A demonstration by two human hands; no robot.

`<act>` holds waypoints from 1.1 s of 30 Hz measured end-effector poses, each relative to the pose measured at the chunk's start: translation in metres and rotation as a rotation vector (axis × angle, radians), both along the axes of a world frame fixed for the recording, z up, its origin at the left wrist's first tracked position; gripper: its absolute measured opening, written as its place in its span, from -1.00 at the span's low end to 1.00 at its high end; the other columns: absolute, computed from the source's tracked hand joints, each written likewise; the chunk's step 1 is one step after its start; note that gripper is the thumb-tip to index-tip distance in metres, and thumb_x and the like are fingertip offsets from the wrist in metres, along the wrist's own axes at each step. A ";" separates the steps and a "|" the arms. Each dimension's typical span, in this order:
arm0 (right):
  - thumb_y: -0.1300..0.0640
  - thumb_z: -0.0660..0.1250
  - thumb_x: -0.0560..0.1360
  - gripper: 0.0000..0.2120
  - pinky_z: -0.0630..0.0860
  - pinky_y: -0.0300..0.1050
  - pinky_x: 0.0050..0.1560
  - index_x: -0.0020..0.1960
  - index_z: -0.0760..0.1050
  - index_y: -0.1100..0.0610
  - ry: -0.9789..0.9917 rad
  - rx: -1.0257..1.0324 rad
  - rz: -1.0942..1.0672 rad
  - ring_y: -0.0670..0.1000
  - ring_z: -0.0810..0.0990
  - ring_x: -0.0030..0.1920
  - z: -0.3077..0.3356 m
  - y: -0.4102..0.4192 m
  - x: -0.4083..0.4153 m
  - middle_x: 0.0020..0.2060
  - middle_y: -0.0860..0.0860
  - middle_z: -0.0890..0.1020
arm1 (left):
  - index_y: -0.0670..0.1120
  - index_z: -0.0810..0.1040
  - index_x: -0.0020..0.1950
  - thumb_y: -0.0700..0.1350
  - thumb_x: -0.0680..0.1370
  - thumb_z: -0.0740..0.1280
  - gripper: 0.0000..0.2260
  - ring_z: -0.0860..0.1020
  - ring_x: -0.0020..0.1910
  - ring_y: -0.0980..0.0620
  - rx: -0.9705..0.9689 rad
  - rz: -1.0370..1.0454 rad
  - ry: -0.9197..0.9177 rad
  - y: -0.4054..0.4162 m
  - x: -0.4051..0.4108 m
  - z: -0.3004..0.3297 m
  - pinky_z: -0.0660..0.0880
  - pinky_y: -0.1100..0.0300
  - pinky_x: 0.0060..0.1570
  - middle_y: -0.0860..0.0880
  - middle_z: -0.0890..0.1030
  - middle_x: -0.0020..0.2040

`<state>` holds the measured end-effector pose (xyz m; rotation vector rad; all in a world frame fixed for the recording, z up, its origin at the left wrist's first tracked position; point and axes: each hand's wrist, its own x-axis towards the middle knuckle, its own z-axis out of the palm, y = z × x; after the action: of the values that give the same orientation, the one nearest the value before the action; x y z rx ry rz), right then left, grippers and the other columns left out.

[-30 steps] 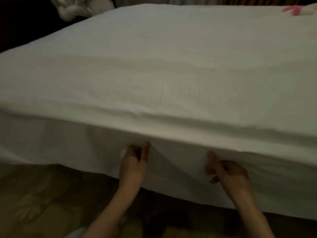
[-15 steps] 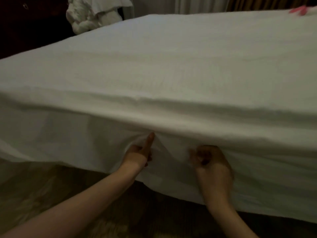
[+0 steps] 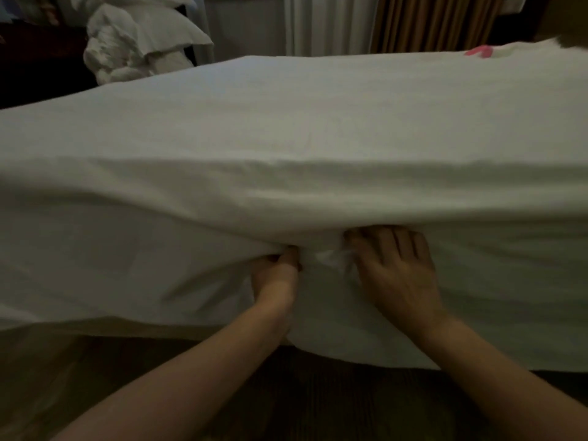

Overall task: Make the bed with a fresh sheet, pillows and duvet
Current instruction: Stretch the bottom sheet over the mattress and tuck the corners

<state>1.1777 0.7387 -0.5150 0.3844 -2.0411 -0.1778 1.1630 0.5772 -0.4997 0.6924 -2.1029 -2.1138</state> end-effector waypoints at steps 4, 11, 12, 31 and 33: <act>0.18 0.43 0.41 -0.93 0.29 0.04 -0.15 -0.12 0.60 0.15 -0.008 -0.085 -0.011 0.18 0.37 -0.15 -0.008 -0.003 0.003 -0.19 0.17 0.56 | -0.12 0.43 -0.39 -0.14 0.53 0.31 -0.71 0.39 -0.51 0.07 -0.162 -0.238 -0.007 -0.011 0.024 -0.008 0.27 0.27 -0.49 -0.02 0.44 -0.51; 0.23 0.43 0.32 -0.87 0.33 0.01 -0.06 -0.13 0.59 0.20 -0.123 0.120 0.163 0.14 0.43 -0.12 -0.019 0.010 0.019 -0.12 0.14 0.60 | -0.10 0.33 -0.40 -0.17 0.51 0.26 -0.72 0.21 -0.71 0.15 -0.102 -0.392 -0.128 -0.022 0.026 -0.006 0.12 0.41 -0.63 0.08 0.29 -0.66; 0.23 0.44 0.32 -0.85 0.33 0.00 -0.04 -0.11 0.59 0.21 -0.148 0.165 0.193 0.14 0.43 -0.12 -0.021 0.013 0.024 -0.11 0.14 0.60 | -0.08 0.32 -0.39 -0.16 0.51 0.25 -0.73 0.21 -0.69 0.14 -0.101 -0.430 -0.152 -0.024 0.028 -0.005 0.12 0.40 -0.60 0.08 0.28 -0.66; 0.20 0.20 0.43 -0.66 0.33 0.03 0.06 0.15 0.58 0.11 -0.143 0.331 0.209 0.15 0.49 0.02 -0.040 0.018 0.010 0.11 0.10 0.53 | -0.12 0.40 0.27 -0.06 0.46 0.14 -0.61 0.38 0.16 -0.10 -1.996 -0.593 1.402 -0.081 -0.022 -0.067 0.28 -0.03 0.20 -0.09 0.48 0.23; 0.13 0.26 0.44 -0.75 0.33 0.01 0.05 0.08 0.58 0.12 -0.151 0.300 0.209 0.14 0.53 -0.03 -0.045 0.011 0.006 0.04 0.10 0.59 | -0.13 0.43 0.20 -0.02 0.44 0.14 -0.63 0.38 0.12 -0.06 -1.962 -0.648 1.448 -0.073 -0.021 -0.074 0.28 0.03 0.16 -0.08 0.44 0.20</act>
<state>1.1838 0.7493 -0.5601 0.8159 -2.1089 -0.3368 1.1422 0.5040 -0.5735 -1.2889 -1.9181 0.4205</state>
